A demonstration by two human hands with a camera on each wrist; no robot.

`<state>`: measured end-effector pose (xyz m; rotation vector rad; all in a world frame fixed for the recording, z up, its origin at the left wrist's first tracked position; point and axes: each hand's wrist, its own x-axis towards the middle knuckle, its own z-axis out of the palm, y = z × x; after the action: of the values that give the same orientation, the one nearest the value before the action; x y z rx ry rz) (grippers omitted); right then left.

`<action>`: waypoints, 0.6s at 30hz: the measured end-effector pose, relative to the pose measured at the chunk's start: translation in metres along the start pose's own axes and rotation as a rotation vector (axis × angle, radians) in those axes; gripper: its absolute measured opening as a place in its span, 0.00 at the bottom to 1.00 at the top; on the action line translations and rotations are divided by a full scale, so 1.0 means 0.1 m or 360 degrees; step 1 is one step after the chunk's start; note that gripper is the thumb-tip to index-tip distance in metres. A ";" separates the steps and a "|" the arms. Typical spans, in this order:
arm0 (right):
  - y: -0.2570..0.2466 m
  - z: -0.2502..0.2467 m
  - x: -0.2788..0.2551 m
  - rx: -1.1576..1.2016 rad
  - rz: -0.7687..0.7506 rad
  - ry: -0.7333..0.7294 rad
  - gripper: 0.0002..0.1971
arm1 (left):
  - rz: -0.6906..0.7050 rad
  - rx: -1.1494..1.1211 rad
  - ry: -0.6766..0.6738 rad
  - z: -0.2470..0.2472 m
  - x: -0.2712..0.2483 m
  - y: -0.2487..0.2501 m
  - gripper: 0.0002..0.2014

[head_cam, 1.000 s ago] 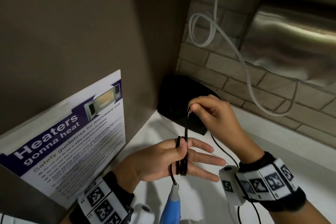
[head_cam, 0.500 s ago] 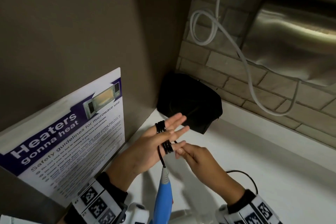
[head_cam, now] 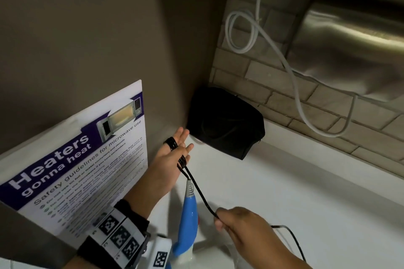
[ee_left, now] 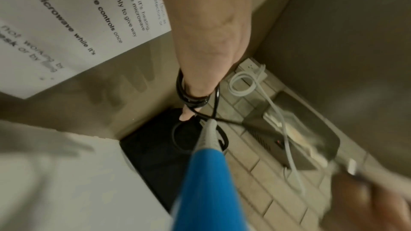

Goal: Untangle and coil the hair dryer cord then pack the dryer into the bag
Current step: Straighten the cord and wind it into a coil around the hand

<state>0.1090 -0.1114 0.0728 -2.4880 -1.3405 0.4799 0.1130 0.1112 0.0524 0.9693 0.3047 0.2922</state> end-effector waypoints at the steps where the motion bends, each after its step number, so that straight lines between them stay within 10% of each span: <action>1: -0.03 -0.08 0.00 0.0010 -0.0020 0.0071 0.18 | -0.0005 0.0071 -0.0042 0.00 -0.01 -0.03 0.26; 9: -0.16 -0.87 0.27 -0.0103 -0.0328 0.0739 0.05 | -0.0111 0.0287 -0.0793 0.14 -0.23 0.00 0.22; 18: 0.00 -1.02 0.74 0.0306 -0.0471 0.0715 0.11 | -0.0426 0.0242 -0.1434 0.34 -0.55 0.27 0.25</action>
<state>0.1896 -0.0572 0.1533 -2.0330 -1.3632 -0.0194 0.0722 0.0788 0.1000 1.1006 -0.3747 -0.4236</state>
